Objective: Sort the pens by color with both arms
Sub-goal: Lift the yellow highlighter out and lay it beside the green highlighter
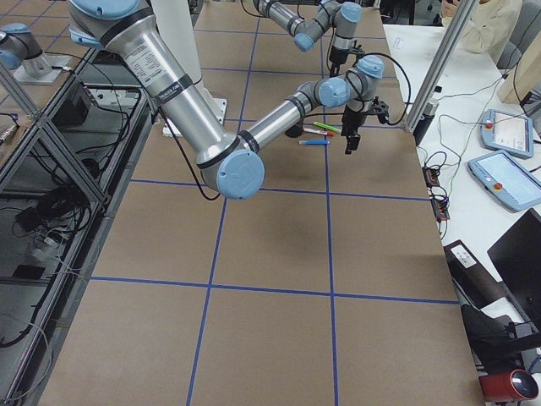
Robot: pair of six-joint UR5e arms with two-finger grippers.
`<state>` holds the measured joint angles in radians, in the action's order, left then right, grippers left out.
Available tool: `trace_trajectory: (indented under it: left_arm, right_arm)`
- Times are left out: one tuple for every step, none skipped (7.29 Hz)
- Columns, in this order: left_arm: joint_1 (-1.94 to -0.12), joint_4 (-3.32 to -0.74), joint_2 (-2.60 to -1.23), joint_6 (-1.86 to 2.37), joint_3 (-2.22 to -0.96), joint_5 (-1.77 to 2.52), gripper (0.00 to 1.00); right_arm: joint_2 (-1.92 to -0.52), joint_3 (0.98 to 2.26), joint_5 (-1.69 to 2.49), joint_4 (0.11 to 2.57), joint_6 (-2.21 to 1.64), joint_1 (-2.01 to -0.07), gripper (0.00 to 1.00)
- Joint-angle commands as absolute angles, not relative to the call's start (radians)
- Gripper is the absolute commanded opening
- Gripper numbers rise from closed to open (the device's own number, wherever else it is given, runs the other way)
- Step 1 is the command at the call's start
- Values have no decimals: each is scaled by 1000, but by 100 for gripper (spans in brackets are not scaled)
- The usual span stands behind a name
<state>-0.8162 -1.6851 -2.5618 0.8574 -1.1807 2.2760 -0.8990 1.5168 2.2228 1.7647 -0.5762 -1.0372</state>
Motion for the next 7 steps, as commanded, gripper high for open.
trace_trajectory:
  left_arm:
    - [-749,-1723,-2562,861,-1154,2200,25]
    - [-726,-1721,-2562,861,-1155,2198,26]
    - [-709,-1721,-2562,861,-1155,2192,29]
    - [-703,-1721,-2562,858,-1157,2189,33]
    - [-698,-1721,-2562,856,-1158,2189,36]
    - [-698,-1720,-2559,853,-1163,2187,57]
    - [-701,-1714,-2560,850,-1173,2187,77]
  right_arm:
    - [-902,1522,2223,1764,-577,-1049,98]
    - [-908,1526,2224,1764,-577,-1055,98]
    - [-916,1535,2223,1764,-577,-1060,98]
    - [-926,1543,2223,1764,-577,-1063,98]
    - [-927,1543,2223,1764,-577,-1063,98]
    - [-934,1549,2221,1764,-584,-1062,98]
    - [-933,1546,2211,1764,-598,-1062,98]
